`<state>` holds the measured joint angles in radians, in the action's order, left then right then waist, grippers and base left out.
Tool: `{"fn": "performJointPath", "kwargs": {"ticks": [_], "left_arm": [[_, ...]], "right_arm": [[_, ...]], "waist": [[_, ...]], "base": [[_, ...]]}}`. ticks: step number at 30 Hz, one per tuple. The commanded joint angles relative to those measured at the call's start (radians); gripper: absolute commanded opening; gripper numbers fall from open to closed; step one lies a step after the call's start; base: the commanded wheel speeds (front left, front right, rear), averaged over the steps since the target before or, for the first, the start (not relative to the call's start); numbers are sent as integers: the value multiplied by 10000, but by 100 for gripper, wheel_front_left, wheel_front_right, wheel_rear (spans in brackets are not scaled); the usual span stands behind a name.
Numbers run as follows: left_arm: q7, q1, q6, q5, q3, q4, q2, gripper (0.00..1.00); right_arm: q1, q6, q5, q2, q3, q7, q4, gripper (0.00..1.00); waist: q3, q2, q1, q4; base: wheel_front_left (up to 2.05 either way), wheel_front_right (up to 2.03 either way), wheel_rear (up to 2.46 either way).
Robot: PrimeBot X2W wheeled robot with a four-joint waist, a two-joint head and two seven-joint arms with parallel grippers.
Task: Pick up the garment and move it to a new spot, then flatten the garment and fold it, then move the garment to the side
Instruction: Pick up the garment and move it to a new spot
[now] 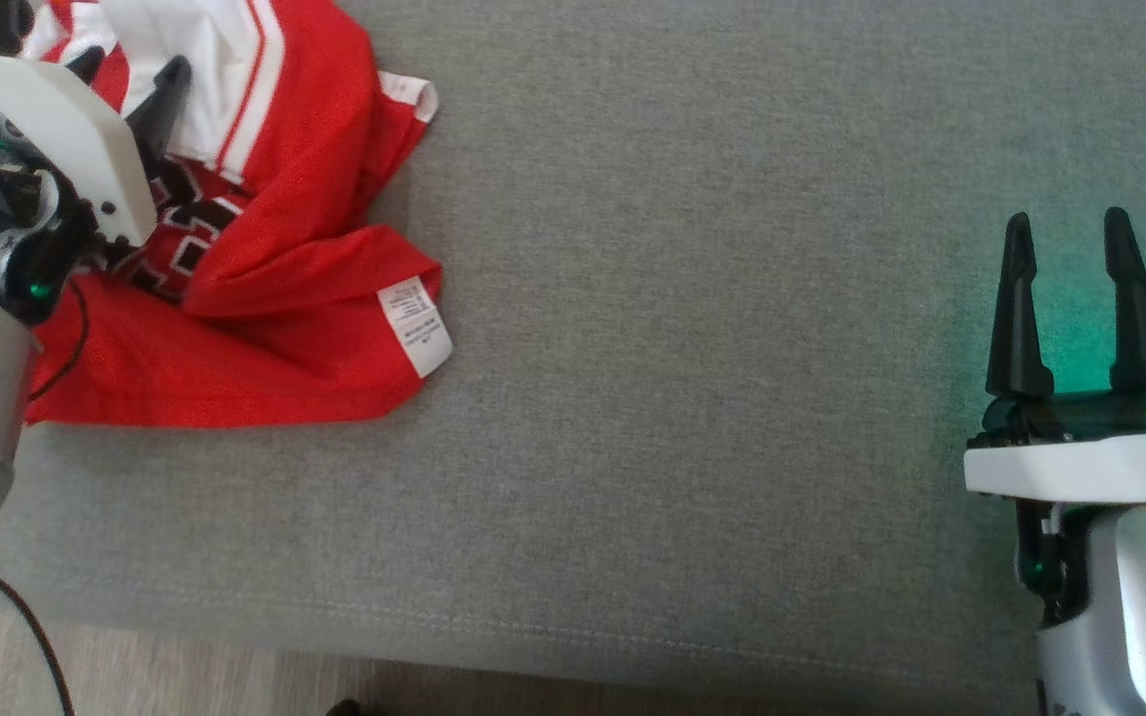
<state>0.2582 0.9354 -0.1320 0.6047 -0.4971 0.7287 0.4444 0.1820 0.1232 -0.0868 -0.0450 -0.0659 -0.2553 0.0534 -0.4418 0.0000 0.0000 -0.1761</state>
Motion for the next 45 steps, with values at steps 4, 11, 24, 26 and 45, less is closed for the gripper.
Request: {"fn": "performJointPath", "kwargs": {"ticks": [4, 11, 24, 26, 45], "left_arm": [[-45, 739, 15, 458, -119, 360, 763, 0], [-1042, 1127, 14, 690, -257, 928, 889, 0], [-4106, 1755, 311, 476, 201, 339, 989, 0], [-4271, 1722, 452, 456, 257, -46, 1039, 0], [-3312, 537, 2014, 796, -122, -5490, 199, 0]], "right_arm": [[283, 75, -33, -52, 324, -65, -363, 100], [288, 75, -176, -52, 330, -65, -241, 100], [-165, 75, -684, -52, 557, -65, 333, 100], [-266, 75, -809, -52, 632, -65, 399, 100], [-609, 75, -1589, -52, 2112, -65, 181, 100]], "waist": [[-242, 0, 0, 242], [-32, 0, 0, 269], [1868, 0, 0, -46], [2170, 0, 0, -39], [3194, 0, 0, 1797]], "base": [[0, 0, 0], [0, 0, 0], [0, 0, 0], [0, 0, 0], [0, 0, 0]]}}
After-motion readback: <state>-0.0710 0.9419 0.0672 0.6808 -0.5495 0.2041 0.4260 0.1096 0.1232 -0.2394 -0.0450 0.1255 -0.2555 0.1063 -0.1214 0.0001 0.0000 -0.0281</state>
